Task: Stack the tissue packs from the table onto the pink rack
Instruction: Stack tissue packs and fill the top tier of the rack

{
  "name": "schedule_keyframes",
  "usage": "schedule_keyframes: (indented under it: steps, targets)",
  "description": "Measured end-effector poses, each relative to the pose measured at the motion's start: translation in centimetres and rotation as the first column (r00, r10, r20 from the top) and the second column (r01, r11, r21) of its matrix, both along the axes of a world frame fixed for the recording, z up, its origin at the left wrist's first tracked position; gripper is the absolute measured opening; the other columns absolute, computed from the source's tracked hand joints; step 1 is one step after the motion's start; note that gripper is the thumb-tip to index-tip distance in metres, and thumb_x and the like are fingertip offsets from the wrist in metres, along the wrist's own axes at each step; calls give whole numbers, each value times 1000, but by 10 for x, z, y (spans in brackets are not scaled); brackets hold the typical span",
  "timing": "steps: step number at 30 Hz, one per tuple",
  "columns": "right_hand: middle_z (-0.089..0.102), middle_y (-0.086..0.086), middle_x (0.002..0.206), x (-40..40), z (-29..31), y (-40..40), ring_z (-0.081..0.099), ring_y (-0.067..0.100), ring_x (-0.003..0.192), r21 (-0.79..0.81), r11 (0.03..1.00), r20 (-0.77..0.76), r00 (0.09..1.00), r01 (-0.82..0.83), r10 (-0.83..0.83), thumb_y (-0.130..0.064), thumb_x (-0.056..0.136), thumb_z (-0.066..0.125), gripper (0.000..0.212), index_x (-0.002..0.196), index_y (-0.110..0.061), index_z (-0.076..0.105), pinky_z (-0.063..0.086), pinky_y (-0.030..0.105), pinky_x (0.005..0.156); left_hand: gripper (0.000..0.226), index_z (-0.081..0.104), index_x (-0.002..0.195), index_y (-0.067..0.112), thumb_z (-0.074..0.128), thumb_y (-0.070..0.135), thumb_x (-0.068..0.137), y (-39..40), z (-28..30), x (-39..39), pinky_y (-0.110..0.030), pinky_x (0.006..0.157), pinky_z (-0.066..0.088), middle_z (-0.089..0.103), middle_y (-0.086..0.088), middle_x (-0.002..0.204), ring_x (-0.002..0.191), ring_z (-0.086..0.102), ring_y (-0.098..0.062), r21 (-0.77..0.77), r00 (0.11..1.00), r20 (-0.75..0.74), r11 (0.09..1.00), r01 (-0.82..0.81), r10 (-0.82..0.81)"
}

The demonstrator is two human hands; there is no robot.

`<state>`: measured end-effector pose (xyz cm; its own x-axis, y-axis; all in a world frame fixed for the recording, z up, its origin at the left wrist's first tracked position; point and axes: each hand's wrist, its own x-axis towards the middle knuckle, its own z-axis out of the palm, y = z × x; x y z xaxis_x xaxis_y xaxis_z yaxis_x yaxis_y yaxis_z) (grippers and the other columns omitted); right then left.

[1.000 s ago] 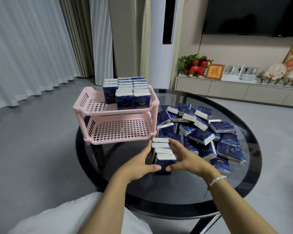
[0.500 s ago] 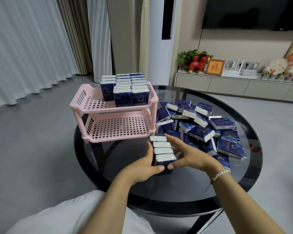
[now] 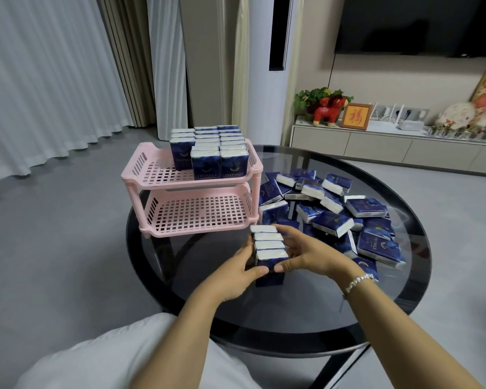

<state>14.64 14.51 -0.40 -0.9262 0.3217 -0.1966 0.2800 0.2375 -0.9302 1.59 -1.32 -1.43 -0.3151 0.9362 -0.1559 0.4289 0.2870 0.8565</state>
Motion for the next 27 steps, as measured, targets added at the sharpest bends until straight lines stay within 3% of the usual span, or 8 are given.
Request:
schedule_keyframes:
  steps: [5, 9, 14, 19, 22, 24, 27]
  targets:
    - [67, -5, 119, -5, 19, -6, 61, 32, 109, 16, 1000, -9, 1000, -13, 13, -5, 73, 77, 72, 130, -33, 43, 51, 43, 89, 86, 19, 149, 39, 72, 28, 82, -13, 12, -10, -30, 113, 31, 41, 21, 144, 131, 39, 2, 97, 997, 59, 993, -64, 58]
    - [66, -4, 121, -16, 45, -21, 64, 15, 108, 27, 999, -61, 998, -26, 28, -12, 70, 81, 74, 133, -26, 45, 52, 36, 92, 72, 39, 141, 39, 75, 23, 80, -31, 37, -23, -17, 99, 41, 57, 25, 123, 113, 52, 10, 182, 993, 68, 977, -107, 96]
    - [69, -11, 113, -34, 91, -43, 67, 15, 101, 172, 984, -135, 988, -55, 79, -16, 72, 80, 59, 117, -40, 50, 52, 32, 92, 66, 41, 108, 73, 77, 29, 75, -54, 77, -45, -21, 99, 42, 59, 36, 113, 113, 54, 9, 251, 992, -22, 961, -112, 122]
    - [68, -19, 108, -57, 122, -53, 66, 5, 100, 265, 962, -170, 980, -58, 106, -24, 70, 81, 62, 120, -39, 47, 51, 24, 89, 68, 38, 123, 53, 77, 25, 74, -66, 111, -68, -12, 94, 42, 54, 35, 116, 109, 52, 16, 295, 990, -44, 948, -118, 136]
    - [65, -25, 104, -75, 136, -57, 65, -1, 97, 310, 950, -178, 978, -45, 104, -26, 69, 82, 61, 115, -42, 45, 50, 17, 85, 64, 40, 110, 57, 75, 14, 78, -69, 126, -83, -5, 87, 43, 59, 40, 103, 104, 53, 20, 296, 988, -90, 950, -96, 128]
    - [67, -20, 107, -89, 145, -58, 65, -4, 92, 326, 944, -193, 974, -47, 115, -26, 70, 82, 60, 118, -38, 47, 50, 14, 80, 63, 39, 107, 57, 72, 9, 80, -71, 136, -94, -2, 84, 41, 58, 48, 95, 100, 53, 24, 290, 986, -109, 953, -87, 123]
    - [70, -12, 108, -113, 157, -55, 66, 0, 95, 307, 950, -214, 969, -56, 126, -28, 68, 83, 69, 128, -29, 48, 52, 22, 87, 62, 39, 109, 57, 72, 13, 81, -71, 153, -113, -6, 90, 42, 58, 42, 102, 101, 54, 21, 279, 981, -143, 956, -89, 133]
